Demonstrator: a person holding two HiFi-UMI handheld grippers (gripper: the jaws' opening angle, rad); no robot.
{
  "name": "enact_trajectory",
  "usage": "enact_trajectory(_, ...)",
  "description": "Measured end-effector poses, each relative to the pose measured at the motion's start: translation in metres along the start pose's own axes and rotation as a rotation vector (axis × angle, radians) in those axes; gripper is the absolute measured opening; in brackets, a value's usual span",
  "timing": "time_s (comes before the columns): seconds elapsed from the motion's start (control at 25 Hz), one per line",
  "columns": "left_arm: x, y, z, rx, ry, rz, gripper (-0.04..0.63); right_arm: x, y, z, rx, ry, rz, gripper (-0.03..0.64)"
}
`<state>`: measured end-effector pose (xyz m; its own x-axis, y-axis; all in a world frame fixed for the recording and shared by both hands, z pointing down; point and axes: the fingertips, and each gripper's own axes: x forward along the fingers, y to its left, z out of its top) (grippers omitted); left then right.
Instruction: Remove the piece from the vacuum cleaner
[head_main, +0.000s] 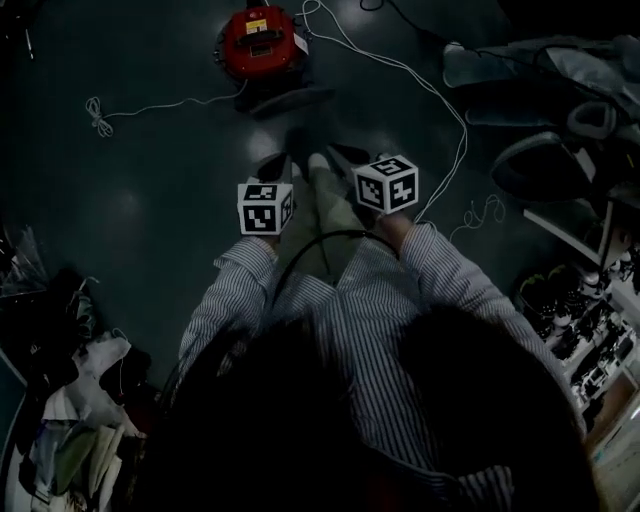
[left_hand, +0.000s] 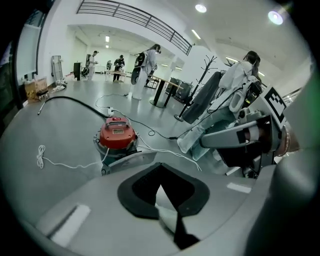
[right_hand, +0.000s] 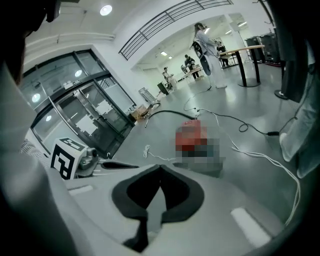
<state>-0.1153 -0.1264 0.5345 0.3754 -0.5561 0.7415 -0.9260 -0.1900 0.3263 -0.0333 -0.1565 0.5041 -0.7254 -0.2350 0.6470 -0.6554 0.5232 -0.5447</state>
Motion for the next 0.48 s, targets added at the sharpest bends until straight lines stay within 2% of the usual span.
enact_trajectory(0.24,0.069,0.043,-0.014,-0.012,0.054,-0.008,0.006,0.079,-0.045,-0.003,-0.034,0.097,0.032,0.002)
enact_trajectory(0.48,0.152,0.084,-0.030,-0.059,0.050,0.027,0.006,0.152,-0.102,-0.007,0.025,0.092,0.034,0.002)
